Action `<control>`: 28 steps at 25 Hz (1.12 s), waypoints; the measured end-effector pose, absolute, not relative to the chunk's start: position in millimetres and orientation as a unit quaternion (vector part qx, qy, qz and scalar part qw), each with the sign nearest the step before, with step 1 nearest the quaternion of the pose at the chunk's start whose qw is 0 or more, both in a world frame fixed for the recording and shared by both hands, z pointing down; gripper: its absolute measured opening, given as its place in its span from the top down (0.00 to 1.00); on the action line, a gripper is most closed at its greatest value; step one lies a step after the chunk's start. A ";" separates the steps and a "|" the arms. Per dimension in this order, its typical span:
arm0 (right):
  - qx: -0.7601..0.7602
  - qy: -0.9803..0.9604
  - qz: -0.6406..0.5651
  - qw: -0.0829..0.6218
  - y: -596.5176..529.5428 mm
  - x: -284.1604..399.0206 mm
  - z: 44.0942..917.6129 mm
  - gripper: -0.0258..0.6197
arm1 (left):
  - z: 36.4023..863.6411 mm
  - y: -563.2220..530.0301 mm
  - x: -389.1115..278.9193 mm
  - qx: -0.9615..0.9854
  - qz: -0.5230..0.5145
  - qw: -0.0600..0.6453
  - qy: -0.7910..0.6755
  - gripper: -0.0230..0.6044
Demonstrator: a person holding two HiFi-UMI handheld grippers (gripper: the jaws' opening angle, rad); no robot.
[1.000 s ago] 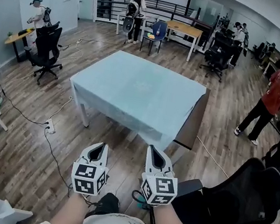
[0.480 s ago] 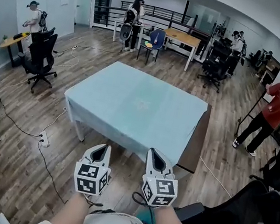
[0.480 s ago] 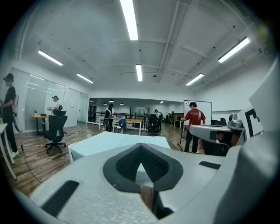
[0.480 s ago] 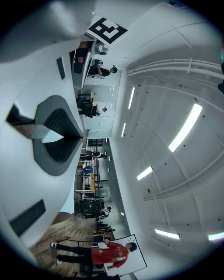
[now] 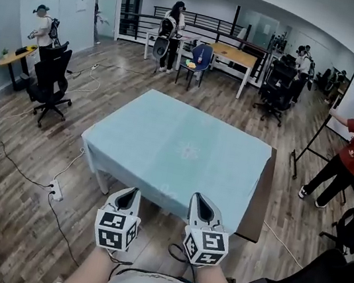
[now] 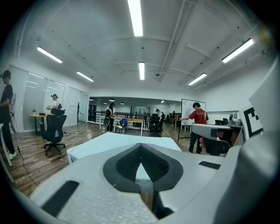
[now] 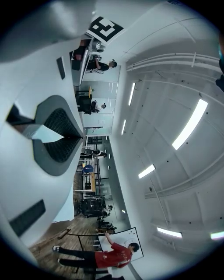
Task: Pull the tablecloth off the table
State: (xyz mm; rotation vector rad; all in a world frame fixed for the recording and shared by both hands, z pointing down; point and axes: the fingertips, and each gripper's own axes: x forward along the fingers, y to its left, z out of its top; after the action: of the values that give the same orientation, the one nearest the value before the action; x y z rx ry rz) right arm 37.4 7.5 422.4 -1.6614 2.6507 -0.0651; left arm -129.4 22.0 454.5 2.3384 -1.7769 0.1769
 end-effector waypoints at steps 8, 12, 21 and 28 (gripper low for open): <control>-0.537 0.843 -0.036 -0.008 -27.5 21.5 437.4 0.94 | 469.7 -8.9 -153.6 0.788 0.060 0.119 -0.601 0.95; -0.539 0.841 -0.038 -0.002 -47.2 17.3 438.4 0.94 | 473.8 -26.3 -159.2 0.788 0.065 0.119 -0.601 0.95; -0.551 0.833 -0.048 -0.005 -122.9 19.4 451.2 0.94 | 481.0 -99.4 -167.1 0.789 0.077 0.113 -0.599 0.94; -0.563 0.824 -0.056 -0.014 -206.4 40.4 464.6 0.94 | 497.8 -178.0 -163.6 0.785 0.090 0.121 -0.601 0.94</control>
State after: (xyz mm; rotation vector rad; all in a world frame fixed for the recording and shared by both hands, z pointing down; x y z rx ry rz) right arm 40.4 -206.4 464.6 -1.7856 2.6124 -0.1773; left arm -163.6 -178.0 497.8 2.2910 -1.7561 0.2637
